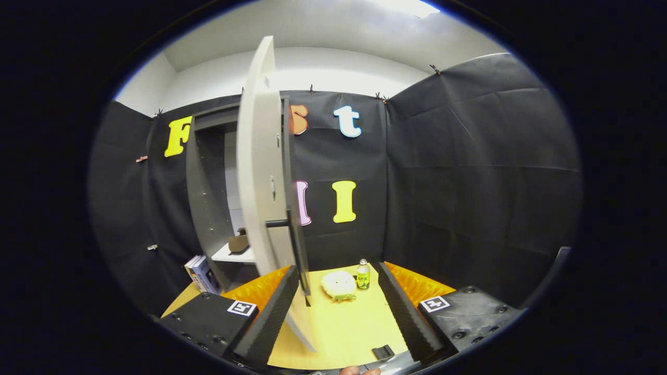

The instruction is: Open the shoe cabinet door, grab the shoes and put them into the shoe cabinet, then close the shoe cabinet door.

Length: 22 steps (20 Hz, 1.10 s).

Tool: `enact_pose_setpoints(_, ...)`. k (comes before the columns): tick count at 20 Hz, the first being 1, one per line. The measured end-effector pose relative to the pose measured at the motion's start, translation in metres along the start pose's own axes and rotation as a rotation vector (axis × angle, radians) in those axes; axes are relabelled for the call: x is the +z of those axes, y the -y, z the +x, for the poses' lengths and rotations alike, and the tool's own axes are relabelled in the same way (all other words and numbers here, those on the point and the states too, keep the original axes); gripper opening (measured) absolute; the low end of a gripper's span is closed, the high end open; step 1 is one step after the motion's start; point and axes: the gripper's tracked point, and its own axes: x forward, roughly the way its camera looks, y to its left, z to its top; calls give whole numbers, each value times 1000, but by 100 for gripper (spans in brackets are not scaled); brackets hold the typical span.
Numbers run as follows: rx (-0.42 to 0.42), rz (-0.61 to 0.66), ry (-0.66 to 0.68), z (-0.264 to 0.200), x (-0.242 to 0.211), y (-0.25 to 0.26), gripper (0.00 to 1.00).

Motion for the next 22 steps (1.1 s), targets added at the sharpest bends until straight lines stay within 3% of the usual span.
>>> enact_pose_setpoints(5, 10, -15, -5, 48, 1, -5, 98)
enact_pose_setpoints(11, 19, 18, -25, 42, -4, -31, 97)
enact_pose_setpoints(18, -10, -16, -2, 27, -11, -99, 98)
enact_pose_setpoints(22, 20, -36, -6, 27, -14, -146, 98)
